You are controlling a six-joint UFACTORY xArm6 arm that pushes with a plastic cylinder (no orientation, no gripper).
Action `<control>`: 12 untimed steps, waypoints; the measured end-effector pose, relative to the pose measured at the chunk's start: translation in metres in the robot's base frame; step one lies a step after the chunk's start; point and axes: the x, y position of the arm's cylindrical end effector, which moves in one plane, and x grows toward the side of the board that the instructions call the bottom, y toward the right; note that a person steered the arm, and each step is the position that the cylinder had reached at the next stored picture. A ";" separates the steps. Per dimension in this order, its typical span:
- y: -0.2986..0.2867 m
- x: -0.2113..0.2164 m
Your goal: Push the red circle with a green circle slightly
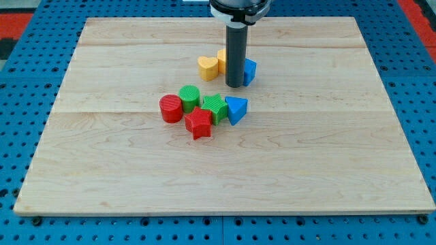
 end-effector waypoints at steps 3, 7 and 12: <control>0.013 -0.003; -0.046 0.006; -0.027 0.013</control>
